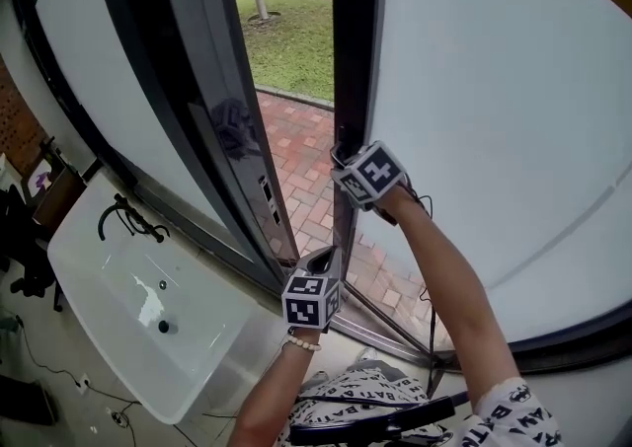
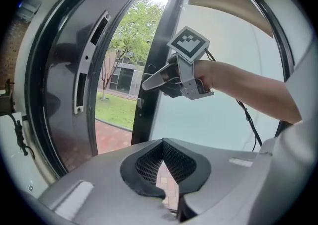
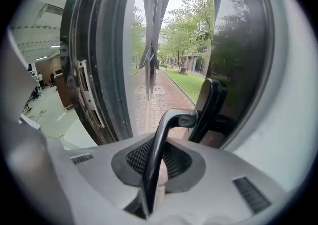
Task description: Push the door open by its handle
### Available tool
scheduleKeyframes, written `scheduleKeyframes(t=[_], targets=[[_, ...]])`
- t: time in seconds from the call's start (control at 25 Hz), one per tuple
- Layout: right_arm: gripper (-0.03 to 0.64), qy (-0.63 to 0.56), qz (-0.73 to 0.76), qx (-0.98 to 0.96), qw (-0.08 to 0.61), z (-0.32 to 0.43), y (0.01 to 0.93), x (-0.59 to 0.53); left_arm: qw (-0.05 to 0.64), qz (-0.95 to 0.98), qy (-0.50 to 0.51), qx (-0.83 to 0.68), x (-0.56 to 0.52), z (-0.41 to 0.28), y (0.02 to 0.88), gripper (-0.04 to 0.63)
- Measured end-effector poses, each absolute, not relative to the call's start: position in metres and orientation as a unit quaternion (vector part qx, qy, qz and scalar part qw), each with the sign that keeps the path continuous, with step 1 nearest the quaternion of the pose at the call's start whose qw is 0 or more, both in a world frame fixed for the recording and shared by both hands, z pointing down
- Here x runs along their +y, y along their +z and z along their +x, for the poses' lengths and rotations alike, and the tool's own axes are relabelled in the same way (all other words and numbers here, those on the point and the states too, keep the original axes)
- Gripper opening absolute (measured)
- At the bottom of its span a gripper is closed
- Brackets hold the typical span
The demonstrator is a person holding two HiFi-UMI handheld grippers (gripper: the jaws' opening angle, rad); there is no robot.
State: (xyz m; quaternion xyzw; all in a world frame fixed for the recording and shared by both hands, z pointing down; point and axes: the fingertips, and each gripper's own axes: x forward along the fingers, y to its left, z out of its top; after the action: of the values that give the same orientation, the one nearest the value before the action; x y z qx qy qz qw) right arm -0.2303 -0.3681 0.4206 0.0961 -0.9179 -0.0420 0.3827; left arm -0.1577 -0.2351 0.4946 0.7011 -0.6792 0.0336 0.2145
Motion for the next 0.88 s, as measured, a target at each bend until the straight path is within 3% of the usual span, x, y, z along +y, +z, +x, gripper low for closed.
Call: scheduleKeyframes(t=[0.88], targets=[[0.037,0.016,0.171,-0.911,0.374,-0.193,0.429,-0.514,0.245,0.674,0.017,-0.697,-0.308,-0.132,0.505,-0.012]])
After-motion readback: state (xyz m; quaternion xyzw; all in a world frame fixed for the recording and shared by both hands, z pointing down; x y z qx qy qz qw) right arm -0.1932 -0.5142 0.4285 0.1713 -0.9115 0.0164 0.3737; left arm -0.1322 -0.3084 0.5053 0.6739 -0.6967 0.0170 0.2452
